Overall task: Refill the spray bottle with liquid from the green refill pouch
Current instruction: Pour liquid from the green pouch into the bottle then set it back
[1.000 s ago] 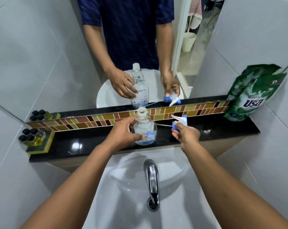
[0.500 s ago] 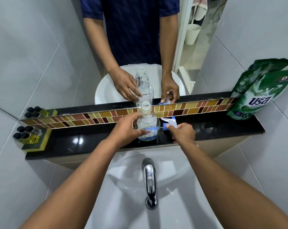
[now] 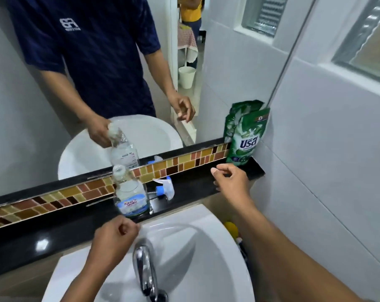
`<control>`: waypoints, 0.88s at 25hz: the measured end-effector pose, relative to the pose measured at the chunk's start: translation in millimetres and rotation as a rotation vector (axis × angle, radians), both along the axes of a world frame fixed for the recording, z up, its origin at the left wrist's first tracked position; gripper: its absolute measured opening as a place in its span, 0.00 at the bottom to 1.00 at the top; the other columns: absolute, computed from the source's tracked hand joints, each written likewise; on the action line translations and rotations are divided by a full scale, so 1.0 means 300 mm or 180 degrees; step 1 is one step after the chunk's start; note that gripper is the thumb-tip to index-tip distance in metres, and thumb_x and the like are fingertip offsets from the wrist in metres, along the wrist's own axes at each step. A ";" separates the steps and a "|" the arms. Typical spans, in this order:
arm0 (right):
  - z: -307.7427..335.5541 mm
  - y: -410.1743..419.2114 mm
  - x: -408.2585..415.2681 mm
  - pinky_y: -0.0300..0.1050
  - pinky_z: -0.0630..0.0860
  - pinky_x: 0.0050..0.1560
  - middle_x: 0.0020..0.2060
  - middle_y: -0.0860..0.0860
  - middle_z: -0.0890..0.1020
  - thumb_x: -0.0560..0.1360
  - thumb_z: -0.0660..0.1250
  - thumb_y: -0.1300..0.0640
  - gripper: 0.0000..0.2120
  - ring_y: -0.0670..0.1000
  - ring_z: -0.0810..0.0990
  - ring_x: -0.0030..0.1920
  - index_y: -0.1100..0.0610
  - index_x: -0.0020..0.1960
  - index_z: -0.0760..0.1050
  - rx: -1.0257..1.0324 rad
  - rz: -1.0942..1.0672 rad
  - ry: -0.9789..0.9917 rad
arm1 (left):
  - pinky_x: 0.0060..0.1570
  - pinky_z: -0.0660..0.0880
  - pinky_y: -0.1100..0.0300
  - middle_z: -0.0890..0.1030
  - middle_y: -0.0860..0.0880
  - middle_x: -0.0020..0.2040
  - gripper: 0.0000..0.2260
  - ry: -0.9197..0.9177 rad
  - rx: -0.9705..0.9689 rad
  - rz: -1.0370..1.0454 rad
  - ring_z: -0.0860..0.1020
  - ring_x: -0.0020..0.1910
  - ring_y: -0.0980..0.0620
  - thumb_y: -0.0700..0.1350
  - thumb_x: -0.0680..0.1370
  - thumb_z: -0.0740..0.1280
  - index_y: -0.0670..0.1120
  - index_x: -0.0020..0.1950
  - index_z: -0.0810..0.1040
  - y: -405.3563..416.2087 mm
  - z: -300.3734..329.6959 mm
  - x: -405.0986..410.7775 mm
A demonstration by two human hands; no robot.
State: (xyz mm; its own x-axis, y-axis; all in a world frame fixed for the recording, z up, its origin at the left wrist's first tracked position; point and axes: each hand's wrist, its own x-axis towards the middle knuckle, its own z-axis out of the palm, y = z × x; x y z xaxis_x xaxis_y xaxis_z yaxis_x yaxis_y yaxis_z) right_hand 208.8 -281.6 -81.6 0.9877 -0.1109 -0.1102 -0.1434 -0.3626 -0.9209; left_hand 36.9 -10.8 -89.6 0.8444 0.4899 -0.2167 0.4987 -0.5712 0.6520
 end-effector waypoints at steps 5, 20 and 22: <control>0.144 -0.277 0.186 0.54 0.88 0.50 0.49 0.52 0.88 0.82 0.72 0.55 0.02 0.51 0.88 0.44 0.50 0.55 0.83 0.0340 -0.0531 -0.0360 | 0.46 0.80 0.66 0.86 0.60 0.40 0.02 -0.0311 -0.0251 -0.0670 0.82 0.40 0.67 0.47 0.77 0.75 0.54 0.49 0.86 -0.314 0.085 0.250; 0.029 -0.507 0.511 0.57 0.86 0.56 0.53 0.44 0.89 0.69 0.69 0.36 0.28 0.48 0.89 0.49 0.47 0.64 0.84 0.0562 -0.0075 -0.0303 | 0.46 0.77 0.52 0.86 0.45 0.52 0.09 -0.0527 0.1695 -0.1216 0.83 0.53 0.39 0.50 0.78 0.70 0.48 0.55 0.83 -0.866 0.405 1.112; 0.022 -0.525 0.507 0.57 0.86 0.56 0.53 0.45 0.89 0.74 0.72 0.42 0.22 0.49 0.89 0.49 0.49 0.65 0.84 0.0617 -0.0059 -0.0255 | 0.42 0.73 0.53 0.85 0.44 0.47 0.07 -0.0421 0.1942 -0.1375 0.82 0.49 0.39 0.49 0.77 0.70 0.46 0.50 0.83 -0.871 0.418 1.112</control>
State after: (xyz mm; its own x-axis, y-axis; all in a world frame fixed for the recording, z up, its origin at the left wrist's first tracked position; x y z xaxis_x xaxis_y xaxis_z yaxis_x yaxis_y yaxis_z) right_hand 360.8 -439.1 -74.9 0.9922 -0.1133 -0.0525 -0.0720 -0.1755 -0.9818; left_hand 370.6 -272.0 35.7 0.9885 0.1103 0.1031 0.0885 -0.9765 0.1966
